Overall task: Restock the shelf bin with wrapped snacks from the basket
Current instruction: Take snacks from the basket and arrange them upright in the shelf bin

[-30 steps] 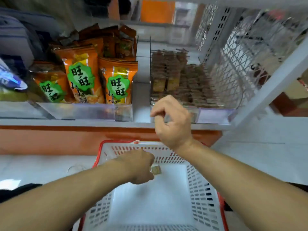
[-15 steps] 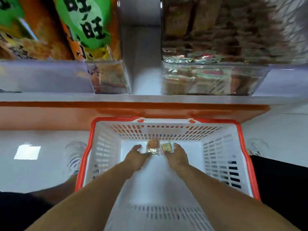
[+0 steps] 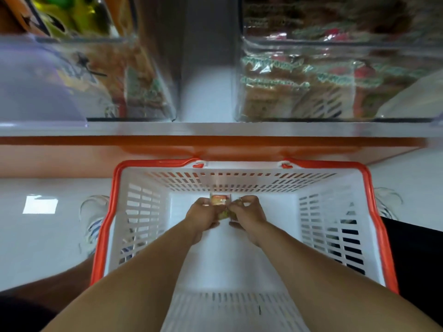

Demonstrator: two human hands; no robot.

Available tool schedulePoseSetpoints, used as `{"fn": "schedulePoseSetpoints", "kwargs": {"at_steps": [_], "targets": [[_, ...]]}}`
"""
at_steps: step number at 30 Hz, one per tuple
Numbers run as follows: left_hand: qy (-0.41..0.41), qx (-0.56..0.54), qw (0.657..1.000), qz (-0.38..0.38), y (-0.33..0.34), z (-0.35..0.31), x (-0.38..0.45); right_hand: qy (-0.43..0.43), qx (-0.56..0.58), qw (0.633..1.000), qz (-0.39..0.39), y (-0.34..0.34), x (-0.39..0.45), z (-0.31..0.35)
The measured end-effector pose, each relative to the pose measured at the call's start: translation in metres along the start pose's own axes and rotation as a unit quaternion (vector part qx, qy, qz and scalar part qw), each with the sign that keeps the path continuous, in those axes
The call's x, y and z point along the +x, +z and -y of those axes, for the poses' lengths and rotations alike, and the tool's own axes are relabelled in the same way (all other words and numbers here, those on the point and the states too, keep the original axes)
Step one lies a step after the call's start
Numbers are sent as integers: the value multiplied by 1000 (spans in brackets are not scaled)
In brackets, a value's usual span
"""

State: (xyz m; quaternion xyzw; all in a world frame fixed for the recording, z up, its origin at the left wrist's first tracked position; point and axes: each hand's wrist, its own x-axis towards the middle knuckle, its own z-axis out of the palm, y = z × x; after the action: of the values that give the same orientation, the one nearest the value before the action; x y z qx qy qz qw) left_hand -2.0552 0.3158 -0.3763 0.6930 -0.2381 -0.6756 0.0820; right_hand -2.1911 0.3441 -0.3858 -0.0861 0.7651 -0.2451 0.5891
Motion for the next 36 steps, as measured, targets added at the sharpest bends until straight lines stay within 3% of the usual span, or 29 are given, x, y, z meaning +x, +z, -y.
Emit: {"fn": "schedulePoseSetpoints", "kwargs": {"at_steps": [7,14,18,23,27,31,36], "targets": [[-58,-92,982,154,-24,11,-28,54,-9,979,194,-26,-23,10],[-42,-63,951,301,-49,-60,-101,-27,-180,931,316,-61,-113,99],[3,33,922,386,-51,-111,-164,-97,-367,879,289,-82,-194,155],[95,97,889,437,-50,-171,-258,-272,-442,838,171,-108,-295,198],[188,-4,895,405,-43,-202,-321,-472,-441,764,-1,-135,-342,227],[326,-70,902,274,-23,-208,-354,-525,-255,811,34,-143,-350,231],[401,-58,907,117,6,-202,-366,-565,-217,796,-5,-135,-340,226]]}}
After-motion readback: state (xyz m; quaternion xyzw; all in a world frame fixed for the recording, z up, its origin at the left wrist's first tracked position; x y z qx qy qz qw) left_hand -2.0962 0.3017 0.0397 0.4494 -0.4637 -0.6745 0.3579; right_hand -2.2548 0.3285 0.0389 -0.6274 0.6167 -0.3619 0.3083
